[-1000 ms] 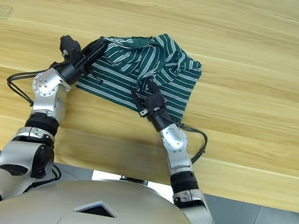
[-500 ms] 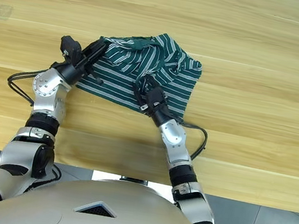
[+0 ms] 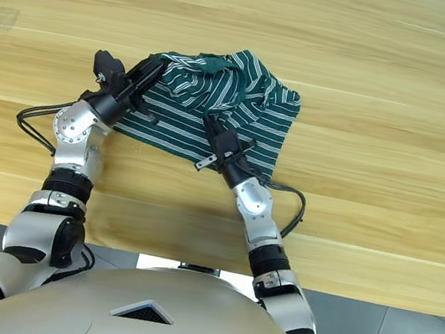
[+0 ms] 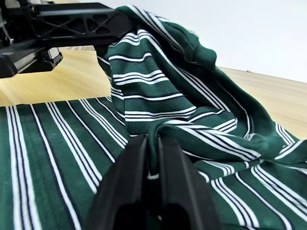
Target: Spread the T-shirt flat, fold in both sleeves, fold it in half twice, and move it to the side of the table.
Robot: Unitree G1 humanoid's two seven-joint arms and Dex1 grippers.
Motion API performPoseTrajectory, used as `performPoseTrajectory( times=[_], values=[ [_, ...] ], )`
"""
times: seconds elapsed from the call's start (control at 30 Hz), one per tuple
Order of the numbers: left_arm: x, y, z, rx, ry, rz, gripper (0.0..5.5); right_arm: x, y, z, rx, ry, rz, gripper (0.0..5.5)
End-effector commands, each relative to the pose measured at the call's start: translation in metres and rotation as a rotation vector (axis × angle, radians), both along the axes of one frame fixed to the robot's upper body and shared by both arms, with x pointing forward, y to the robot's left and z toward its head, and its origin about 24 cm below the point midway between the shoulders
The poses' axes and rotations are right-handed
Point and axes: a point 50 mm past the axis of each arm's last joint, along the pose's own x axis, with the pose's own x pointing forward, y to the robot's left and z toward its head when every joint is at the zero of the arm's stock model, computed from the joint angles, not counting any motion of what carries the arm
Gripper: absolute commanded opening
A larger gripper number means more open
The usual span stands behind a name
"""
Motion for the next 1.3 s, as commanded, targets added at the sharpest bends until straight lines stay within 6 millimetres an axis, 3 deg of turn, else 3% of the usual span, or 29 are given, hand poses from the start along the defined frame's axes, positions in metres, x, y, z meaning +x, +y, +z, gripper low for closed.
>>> performPoseTrajectory(
  times=[0.03,0.27,0.33,0.47,0.6,0.73,0.8,0.87,0.93,1.03,1.1,1.2,1.3],
  values=[
    [0.001,-0.002,0.003,-0.011,-0.008,-0.004,0.00,0.000,-0.003,-0.006,-0.019,0.026,-0.017,0.03],
    [0.003,0.014,0.008,-0.030,-0.018,0.061,0.00,0.012,-0.030,0.004,-0.029,-0.028,-0.117,0.03],
    [0.005,0.026,0.010,-0.015,-0.025,0.113,0.00,0.023,-0.055,0.012,-0.081,-0.084,-0.175,0.03],
    [0.012,0.055,0.017,0.089,-0.049,0.231,0.00,0.049,-0.128,0.036,-0.255,-0.204,-0.315,0.03],
    [0.015,0.062,0.018,0.152,-0.064,0.252,0.00,0.066,-0.166,0.052,-0.390,-0.261,-0.330,0.03],
    [0.006,0.066,0.019,0.147,-0.104,0.226,0.00,0.064,-0.168,0.069,-0.383,-0.342,-0.211,0.03],
    [-0.002,0.067,0.019,0.150,-0.130,0.198,0.00,0.051,-0.170,0.070,-0.370,-0.345,-0.117,0.03],
    [-0.015,0.068,0.022,0.154,-0.168,0.138,0.00,0.031,-0.173,0.072,-0.341,-0.353,-0.021,0.03],
    [-0.034,0.070,0.029,0.136,-0.212,0.081,0.00,-0.005,-0.173,0.071,-0.317,-0.346,0.158,0.03],
    [-0.073,0.067,0.041,0.085,-0.268,-0.036,0.00,-0.039,-0.181,0.084,-0.251,-0.368,0.225,0.03],
    [-0.093,0.063,0.045,0.086,-0.284,-0.096,0.00,-0.050,-0.181,0.094,-0.216,-0.390,0.247,0.03],
    [-0.110,0.066,0.059,0.076,-0.320,-0.121,0.00,-0.047,-0.191,0.120,-0.100,-0.450,0.197,0.03],
    [-0.093,0.073,0.051,0.113,-0.241,-0.121,0.00,-0.019,-0.193,0.118,-0.111,-0.411,0.171,0.03]
  ],
)
